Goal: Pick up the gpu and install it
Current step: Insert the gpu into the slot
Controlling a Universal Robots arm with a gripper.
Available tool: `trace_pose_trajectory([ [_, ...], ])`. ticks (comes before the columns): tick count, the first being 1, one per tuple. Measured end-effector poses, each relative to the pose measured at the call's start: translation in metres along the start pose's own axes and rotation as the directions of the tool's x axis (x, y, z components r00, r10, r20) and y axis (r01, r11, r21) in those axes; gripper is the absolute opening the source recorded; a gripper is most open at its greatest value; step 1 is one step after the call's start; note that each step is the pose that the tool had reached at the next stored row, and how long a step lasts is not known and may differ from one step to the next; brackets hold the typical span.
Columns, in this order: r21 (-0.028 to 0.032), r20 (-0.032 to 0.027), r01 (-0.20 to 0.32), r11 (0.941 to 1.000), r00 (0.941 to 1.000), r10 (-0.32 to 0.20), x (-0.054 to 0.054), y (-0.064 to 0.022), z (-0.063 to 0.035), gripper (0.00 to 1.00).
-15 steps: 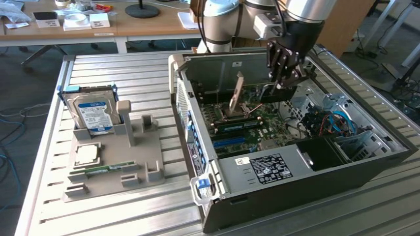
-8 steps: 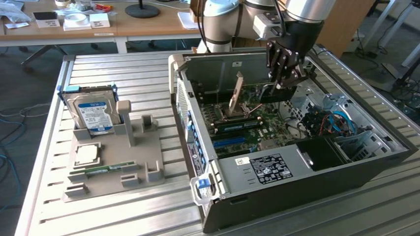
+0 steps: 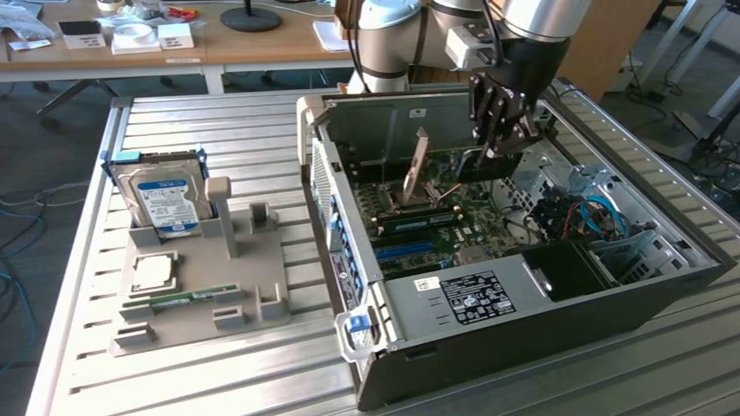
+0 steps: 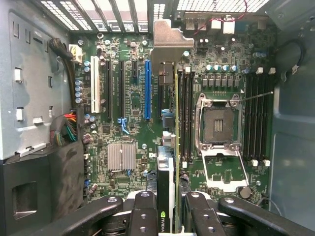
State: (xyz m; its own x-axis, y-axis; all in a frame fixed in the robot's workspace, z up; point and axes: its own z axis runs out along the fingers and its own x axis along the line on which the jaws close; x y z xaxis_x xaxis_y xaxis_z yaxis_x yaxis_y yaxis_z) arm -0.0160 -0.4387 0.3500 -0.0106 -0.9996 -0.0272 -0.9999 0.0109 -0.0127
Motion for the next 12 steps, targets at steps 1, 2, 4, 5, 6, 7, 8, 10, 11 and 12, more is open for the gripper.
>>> trace_pose_trajectory([
  [1, -0.0001, -0.0001, 0.000, 1.0000, 1.0000, 0.000, 0.0000, 0.0000, 0.0009, 0.27],
  [2, -0.0001, -0.0001, 0.000, 1.0000, 1.0000, 0.000, 0.0000, 0.0000, 0.0020, 0.27],
  [4, 0.0000, -0.0001, 0.000, 1.0000, 1.0000, 0.000, 0.0001, 0.0000, 0.0043, 0.27],
  [5, -0.0001, -0.0001, 0.000, 1.0000, 1.0000, 0.000, 0.0001, 0.0000, 0.0052, 0.27],
  [6, -0.0001, -0.0002, 0.000, 1.0000, 1.0000, 0.000, 0.0001, 0.0001, 0.0058, 0.27],
  [7, -0.0002, -0.0004, 0.000, 1.0000, 1.0000, 0.000, 0.0001, 0.0001, 0.0059, 0.27],
  [8, -0.0002, -0.0005, 0.000, 1.0000, 1.0000, 0.000, 0.0001, 0.0001, 0.0059, 0.27],
  [10, -0.0001, -0.0003, 0.000, 1.0000, 1.0000, 0.000, 0.0002, 0.0001, 0.0061, 0.27],
  [11, -0.0001, -0.0002, 0.000, 1.0000, 1.0000, 0.000, 0.0001, 0.0001, 0.0061, 0.27],
  [12, -0.0001, -0.0002, 0.000, 1.0000, 1.0000, 0.000, 0.0001, 0.0001, 0.0061, 0.27],
])
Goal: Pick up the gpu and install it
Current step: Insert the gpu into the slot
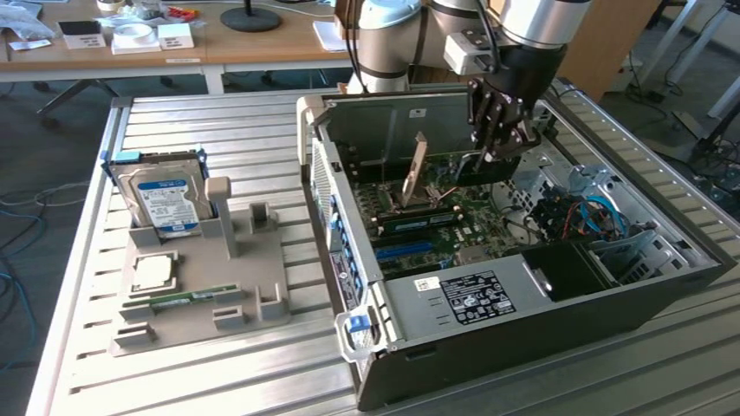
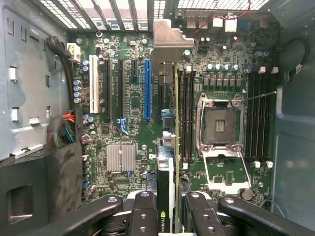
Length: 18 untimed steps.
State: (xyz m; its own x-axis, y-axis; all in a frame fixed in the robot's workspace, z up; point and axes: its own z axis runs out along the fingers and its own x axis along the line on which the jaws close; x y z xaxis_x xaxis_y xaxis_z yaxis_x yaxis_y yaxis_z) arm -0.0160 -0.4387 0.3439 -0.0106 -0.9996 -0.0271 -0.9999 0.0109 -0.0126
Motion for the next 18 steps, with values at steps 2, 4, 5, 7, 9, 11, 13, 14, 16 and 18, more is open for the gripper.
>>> trace_pose_trajectory([
  [2, 0.0002, 0.0003, 0.000, 1.0000, 1.0000, 0.000, 0.0000, 0.0000, 0.0006, 0.27],
  [4, 0.0001, 0.0002, 0.000, 1.0000, 1.0000, 0.000, 0.0001, 0.0000, 0.0023, 0.27],
  [5, 0.0000, -0.0001, 0.000, 1.0000, 1.0000, 0.000, 0.0001, 0.0000, 0.0033, 0.27],
  [7, 0.0000, 0.0000, 0.000, 1.0000, 1.0000, 0.000, 0.0002, 0.0001, 0.0052, 0.27],
  [9, -0.0001, -0.0002, 0.000, 1.0000, 1.0000, 0.000, 0.0002, 0.0001, 0.0055, 0.27],
  [11, -0.0001, -0.0002, 0.000, 1.0000, 1.0000, 0.000, 0.0002, 0.0001, 0.0056, 0.27],
  [13, 0.0000, -0.0001, 0.000, 1.0000, 1.0000, 0.000, 0.0002, 0.0001, 0.0056, 0.27],
  [14, 0.0000, 0.0000, 0.000, 1.0000, 1.0000, 0.000, 0.0002, 0.0001, 0.0056, 0.27],
  [16, 0.0000, 0.0000, 0.000, 1.0000, 1.0000, 0.000, 0.0002, 0.0001, 0.0058, 0.27],
  [18, 0.0001, 0.0003, 0.000, 1.0000, 1.0000, 0.000, 0.0002, 0.0001, 0.0073, 0.27],
])
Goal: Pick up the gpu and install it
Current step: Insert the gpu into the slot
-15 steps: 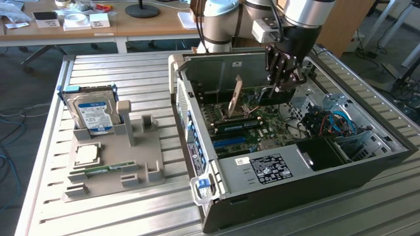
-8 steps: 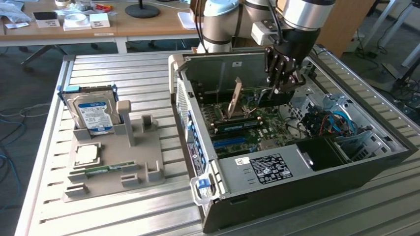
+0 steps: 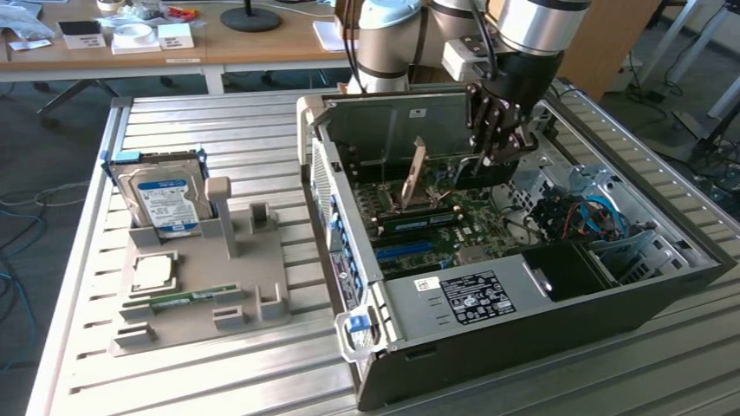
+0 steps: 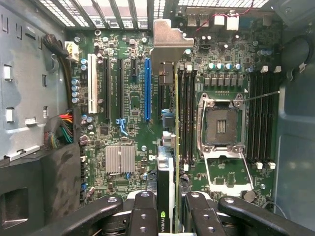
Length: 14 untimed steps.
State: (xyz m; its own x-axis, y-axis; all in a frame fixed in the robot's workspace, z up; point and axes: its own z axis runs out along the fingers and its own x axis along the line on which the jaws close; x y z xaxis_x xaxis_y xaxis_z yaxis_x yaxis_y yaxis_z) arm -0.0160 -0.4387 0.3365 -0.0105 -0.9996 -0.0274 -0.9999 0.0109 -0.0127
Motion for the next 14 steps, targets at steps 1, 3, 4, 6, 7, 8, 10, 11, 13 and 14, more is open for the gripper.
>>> trace_pose_trajectory([
  [1, -0.0001, -0.0002, 0.000, 1.0000, 1.0000, 0.000, 0.0000, 0.0000, 0.0008, 0.27],
  [3, -0.0001, -0.0002, 0.000, 1.0000, 1.0000, 0.000, 0.0001, 0.0001, 0.0027, 0.27],
  [4, -0.0001, -0.0002, 0.000, 1.0000, 1.0000, 0.000, 0.0001, 0.0001, 0.0035, 0.27],
  [6, -0.0002, -0.0005, 0.000, 1.0000, 1.0000, 0.000, 0.0001, 0.0001, 0.0039, 0.27],
  [7, -0.0002, -0.0005, 0.000, 1.0000, 1.0000, 0.000, 0.0001, 0.0001, 0.0039, 0.27],
  [8, -0.0001, -0.0004, 0.000, 1.0000, 1.0000, 0.000, 0.0002, 0.0001, 0.0039, 0.27],
  [10, -0.0001, 0.0001, 0.000, 1.0000, 1.0000, 0.000, 0.0021, 0.0001, 0.0039, 0.27],
  [11, -0.0001, 0.0008, 0.000, 1.0000, 1.0000, 0.000, 0.0074, 0.0001, 0.0038, 0.27],
  [13, -0.0001, 0.0007, 0.000, 1.0000, 1.0000, 0.000, 0.0080, 0.0001, 0.0038, 0.27],
  [14, -0.0001, 0.0006, 0.000, 1.0000, 1.0000, 0.000, 0.0081, 0.0002, 0.0038, 0.27],
])
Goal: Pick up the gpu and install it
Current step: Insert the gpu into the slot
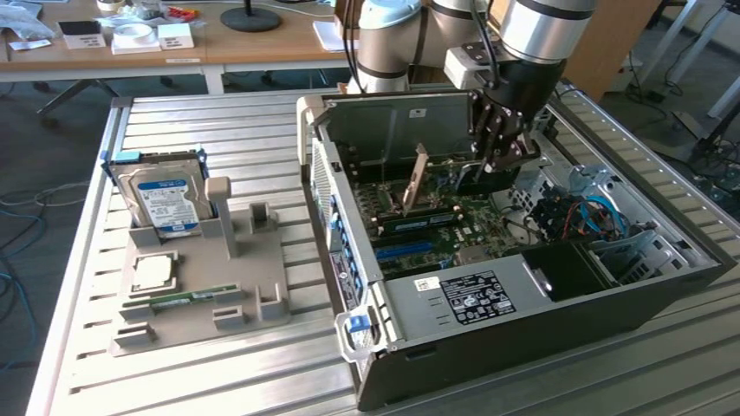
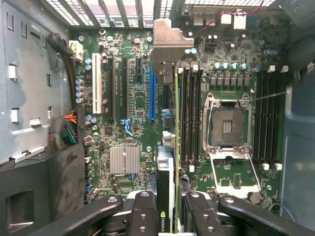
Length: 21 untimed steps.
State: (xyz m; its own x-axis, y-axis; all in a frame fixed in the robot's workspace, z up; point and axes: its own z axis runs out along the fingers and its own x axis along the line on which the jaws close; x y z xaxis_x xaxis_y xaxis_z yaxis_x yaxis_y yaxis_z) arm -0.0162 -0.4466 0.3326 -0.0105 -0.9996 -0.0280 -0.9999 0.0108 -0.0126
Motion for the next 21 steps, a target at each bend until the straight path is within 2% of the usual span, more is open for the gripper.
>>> trace_pose_trajectory([
  [21, 0.0000, 0.0000, 0.000, 1.0000, 1.0000, 0.000, 0.0001, 0.0029, 0.0020, 0.27],
])
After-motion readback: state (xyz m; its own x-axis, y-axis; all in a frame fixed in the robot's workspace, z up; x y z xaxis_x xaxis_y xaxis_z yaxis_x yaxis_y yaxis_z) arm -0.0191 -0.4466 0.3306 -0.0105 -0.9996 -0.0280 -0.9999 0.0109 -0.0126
